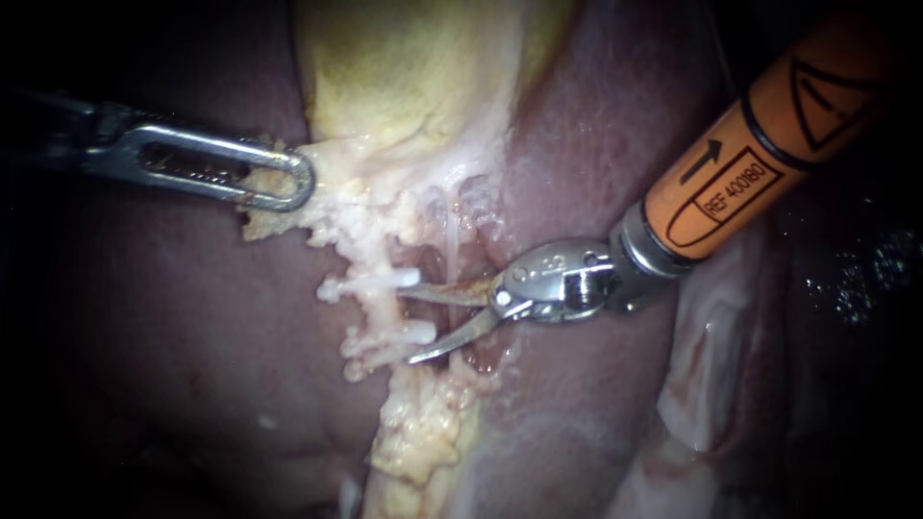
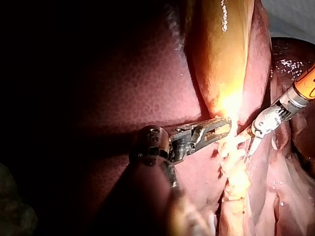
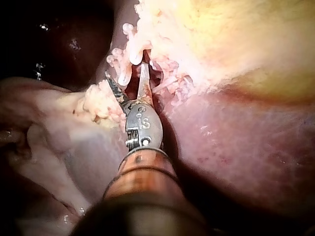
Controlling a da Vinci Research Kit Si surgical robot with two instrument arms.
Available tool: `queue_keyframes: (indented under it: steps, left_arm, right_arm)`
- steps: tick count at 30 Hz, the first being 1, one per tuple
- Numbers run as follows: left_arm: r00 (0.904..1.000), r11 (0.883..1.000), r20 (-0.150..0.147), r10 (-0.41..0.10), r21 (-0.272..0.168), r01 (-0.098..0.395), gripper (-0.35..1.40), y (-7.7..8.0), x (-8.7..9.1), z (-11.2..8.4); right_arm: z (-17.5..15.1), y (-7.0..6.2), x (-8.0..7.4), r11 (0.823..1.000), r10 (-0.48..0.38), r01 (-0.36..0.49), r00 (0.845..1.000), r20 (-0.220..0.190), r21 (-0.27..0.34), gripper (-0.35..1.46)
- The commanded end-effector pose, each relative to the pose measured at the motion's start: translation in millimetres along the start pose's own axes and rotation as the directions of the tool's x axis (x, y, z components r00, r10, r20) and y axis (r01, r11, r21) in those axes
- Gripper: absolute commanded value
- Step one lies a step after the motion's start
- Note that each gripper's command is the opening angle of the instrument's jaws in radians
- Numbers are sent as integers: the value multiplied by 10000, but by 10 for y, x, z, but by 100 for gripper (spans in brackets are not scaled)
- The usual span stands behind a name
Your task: Go to the cutting position left tube
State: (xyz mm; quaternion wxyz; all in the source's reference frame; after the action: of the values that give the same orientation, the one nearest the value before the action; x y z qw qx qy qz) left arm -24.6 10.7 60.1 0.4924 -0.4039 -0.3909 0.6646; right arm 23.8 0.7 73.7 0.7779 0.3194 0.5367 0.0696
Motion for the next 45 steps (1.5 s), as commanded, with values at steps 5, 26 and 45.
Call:
queue_keyframes:
  steps: [5, 26, 45]
  left_arm:
    - [10000, 10000, -4, 0, 4, 0, -35, 0, 0, 0]
    - [10000, 10000, -15, -1, 16, 1, -35, -1, 0, 1]
    - [10000, 10000, -17, -62, 17, 62, -35, -3, 0, 0]
  right_arm:
    - [11, 5, 6, 9999, 74, -74, 10000, 11, -72, 131]
    - [53, 9, 31, 9990, 445, -446, 9987, -231, -37, 131]
    - [55, -4, 33, 9986, 445, -435, 9984, -338, 288, 136]
